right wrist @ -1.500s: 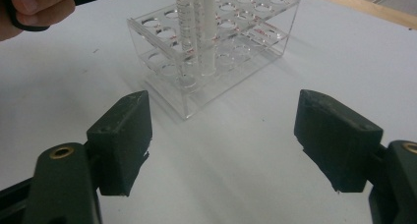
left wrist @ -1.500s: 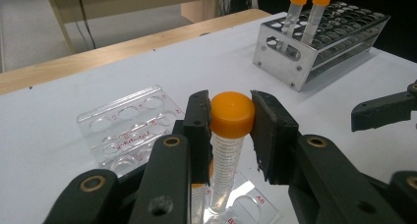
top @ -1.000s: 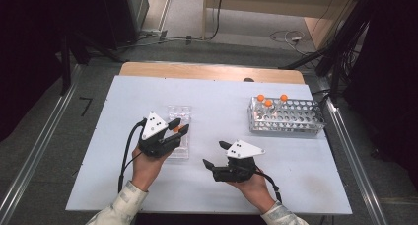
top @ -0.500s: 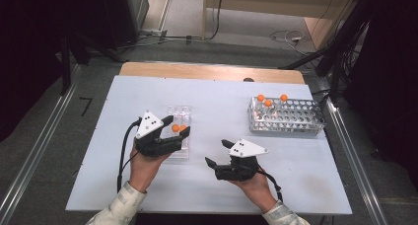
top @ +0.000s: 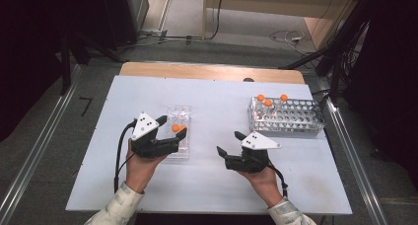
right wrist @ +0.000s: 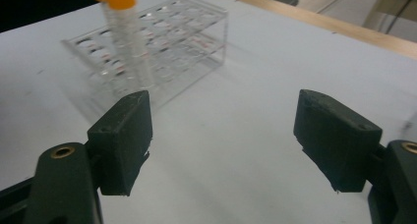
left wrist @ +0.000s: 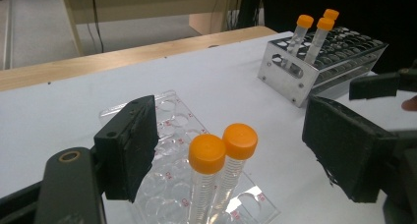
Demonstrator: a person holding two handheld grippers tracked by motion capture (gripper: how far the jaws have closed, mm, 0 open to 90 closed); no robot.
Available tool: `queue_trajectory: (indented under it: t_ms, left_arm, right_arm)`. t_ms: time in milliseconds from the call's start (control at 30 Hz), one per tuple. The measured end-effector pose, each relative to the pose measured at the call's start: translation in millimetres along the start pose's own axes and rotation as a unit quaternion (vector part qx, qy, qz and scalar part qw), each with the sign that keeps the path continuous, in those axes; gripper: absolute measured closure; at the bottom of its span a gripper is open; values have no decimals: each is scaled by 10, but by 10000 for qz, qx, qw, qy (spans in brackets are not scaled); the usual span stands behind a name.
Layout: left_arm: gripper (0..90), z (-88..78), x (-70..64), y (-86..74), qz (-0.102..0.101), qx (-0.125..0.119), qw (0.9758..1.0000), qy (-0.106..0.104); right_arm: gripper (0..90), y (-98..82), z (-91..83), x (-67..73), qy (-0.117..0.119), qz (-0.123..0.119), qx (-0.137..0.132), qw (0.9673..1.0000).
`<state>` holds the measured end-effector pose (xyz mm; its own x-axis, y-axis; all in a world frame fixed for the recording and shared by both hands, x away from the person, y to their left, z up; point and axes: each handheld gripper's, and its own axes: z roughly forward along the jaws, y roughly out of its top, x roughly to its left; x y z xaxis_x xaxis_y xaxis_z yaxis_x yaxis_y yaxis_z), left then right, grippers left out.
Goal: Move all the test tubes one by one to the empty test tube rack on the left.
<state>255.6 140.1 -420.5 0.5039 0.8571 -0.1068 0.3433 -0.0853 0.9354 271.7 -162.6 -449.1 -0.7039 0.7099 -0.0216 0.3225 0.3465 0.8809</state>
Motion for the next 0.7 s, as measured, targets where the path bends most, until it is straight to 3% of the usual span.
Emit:
queue_trajectory:
  t_ms: [133, 333, 533, 700]
  left_arm:
    - [199, -5, 25, -8, -22, 20, 10000, 28]
    - [200, -21, 37, -7, -47, -8, 10000, 58]
    - [200, -23, 45, -5, -70, -33, 10000, 59]
    - [200, -26, 40, 0, -70, -48, 9999, 76]
  right_arm:
    - [221, 16, -20, -179, -307, 224, -69, 9993]
    - [228, 32, -68, -424, -805, 460, -177, 9955]
    - [247, 33, -120, -640, -1213, 601, -298, 9903]
    - [271, 20, -129, -818, -1559, 768, -395, 9840]
